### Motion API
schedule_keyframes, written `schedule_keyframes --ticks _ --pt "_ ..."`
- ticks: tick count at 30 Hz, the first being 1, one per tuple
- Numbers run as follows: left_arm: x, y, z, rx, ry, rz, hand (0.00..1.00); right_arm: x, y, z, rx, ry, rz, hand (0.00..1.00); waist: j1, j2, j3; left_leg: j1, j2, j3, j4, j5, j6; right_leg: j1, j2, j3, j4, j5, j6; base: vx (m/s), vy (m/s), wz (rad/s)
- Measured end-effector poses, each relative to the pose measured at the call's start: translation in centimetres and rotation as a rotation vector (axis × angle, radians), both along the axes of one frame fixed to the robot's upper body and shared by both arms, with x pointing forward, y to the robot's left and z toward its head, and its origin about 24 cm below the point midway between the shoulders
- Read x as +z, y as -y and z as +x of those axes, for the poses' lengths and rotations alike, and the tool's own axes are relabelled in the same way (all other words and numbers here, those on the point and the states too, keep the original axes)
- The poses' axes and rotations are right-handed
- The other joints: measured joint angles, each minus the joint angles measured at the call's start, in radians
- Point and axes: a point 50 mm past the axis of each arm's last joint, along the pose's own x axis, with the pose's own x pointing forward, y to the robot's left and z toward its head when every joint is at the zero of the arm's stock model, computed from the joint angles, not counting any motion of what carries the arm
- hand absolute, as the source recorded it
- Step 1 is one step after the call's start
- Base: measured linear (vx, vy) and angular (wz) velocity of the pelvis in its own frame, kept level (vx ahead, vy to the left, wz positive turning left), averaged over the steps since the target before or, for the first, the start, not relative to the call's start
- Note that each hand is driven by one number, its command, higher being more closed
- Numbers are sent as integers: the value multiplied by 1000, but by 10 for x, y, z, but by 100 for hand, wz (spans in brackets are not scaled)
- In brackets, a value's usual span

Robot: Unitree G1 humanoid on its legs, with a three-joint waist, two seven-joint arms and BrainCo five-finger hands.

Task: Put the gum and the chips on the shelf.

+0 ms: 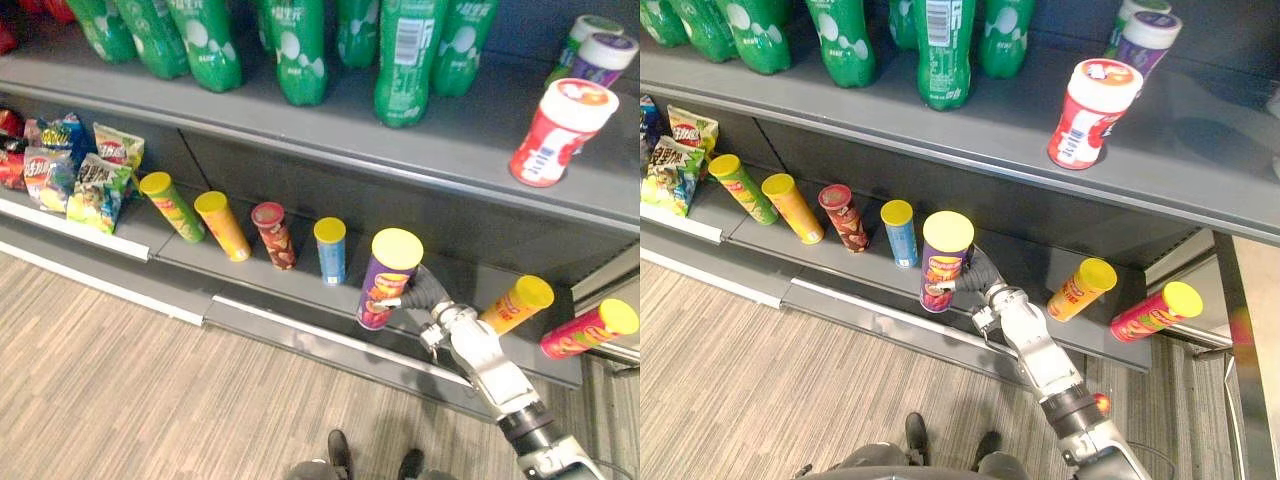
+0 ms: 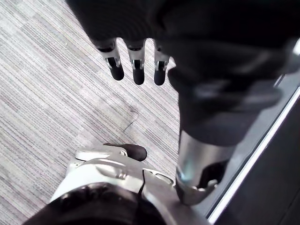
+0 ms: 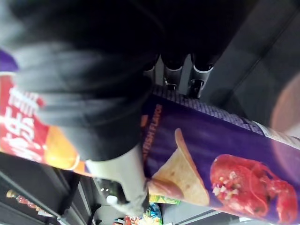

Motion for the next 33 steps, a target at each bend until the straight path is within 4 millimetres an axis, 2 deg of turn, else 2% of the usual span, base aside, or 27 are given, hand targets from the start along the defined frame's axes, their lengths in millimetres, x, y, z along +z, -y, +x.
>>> schedule_keyframes --ticks 7,9,13,19,27,33 --pt "5 3 16 -43 68 -22 0 24 18 27 -168 111 -1 100 9 24 66 -19 -3 -27 0 14 -19 -11 -5 -21 8 -2 -3 2 2 12" --pt "6 6 22 -75 85 -27 0 33 25 33 -226 150 5 100 24 37 77 -43 2 -27 0 21 -9 -46 -6 -20 35 -9 -13 -37 -4 -1" --pt "7 7 29 -97 109 -36 0 43 28 40 -287 206 -2 100 27 52 103 -55 6 -27 1 29 -9 -71 -10 -17 66 -16 -21 0 0 0" --pt "13 7 45 -149 170 -38 0 77 39 49 -402 364 51 100 27 70 169 -88 10 -13 1 37 1 -144 -21 10 141 -38 -29 -19 8 -7" --pt "17 11 58 -168 213 -52 0 85 46 50 -480 422 25 100 22 99 224 -124 15 12 37 36 0 -196 -35 33 194 -55 -37 33 -11 -8" --pt "19 13 64 -153 239 -76 0 90 54 52 -525 437 34 100 21 107 249 -155 21 20 57 35 0 -237 -41 38 228 -66 -43 10 -7 -1"
